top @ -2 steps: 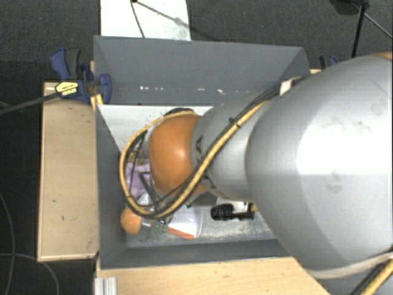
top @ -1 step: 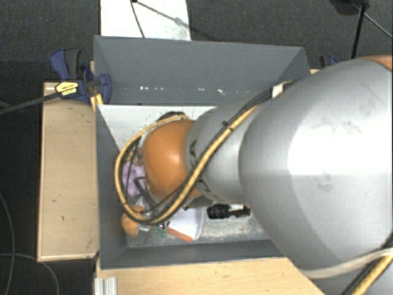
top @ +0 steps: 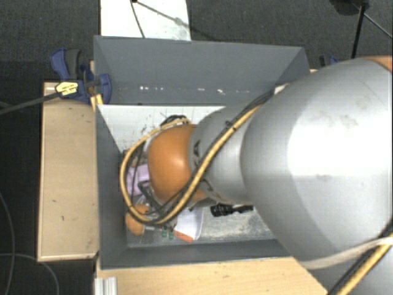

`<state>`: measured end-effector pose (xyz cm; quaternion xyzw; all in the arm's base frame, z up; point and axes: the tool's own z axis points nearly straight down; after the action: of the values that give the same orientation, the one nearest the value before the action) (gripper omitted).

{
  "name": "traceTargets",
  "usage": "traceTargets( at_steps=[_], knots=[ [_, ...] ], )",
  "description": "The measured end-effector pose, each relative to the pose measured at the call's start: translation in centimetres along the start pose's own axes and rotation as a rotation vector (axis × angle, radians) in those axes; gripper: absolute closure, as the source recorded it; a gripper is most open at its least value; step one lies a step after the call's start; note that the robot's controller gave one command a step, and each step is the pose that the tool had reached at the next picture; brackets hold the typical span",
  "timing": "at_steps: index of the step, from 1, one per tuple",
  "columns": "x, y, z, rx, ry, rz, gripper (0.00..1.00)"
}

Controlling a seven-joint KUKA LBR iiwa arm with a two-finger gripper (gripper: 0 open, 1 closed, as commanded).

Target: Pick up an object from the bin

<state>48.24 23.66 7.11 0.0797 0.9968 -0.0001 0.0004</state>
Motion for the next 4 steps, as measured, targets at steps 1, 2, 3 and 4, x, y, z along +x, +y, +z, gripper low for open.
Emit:
traceTargets(
  at_steps=[1, 2, 3, 4],
  knots=[
    [0.0, 0.0, 0.0, 0.000, 0.000, 0.000, 1.00],
    [0.1, 0.0, -0.3, 0.001, 0.001, 0.001, 1.00],
    [0.1, -0.1, -1.4, 0.001, 0.003, 0.001, 1.00],
    [0.2, -0.1, -2.7, 0.003, 0.005, 0.001, 1.00]
  ],
)
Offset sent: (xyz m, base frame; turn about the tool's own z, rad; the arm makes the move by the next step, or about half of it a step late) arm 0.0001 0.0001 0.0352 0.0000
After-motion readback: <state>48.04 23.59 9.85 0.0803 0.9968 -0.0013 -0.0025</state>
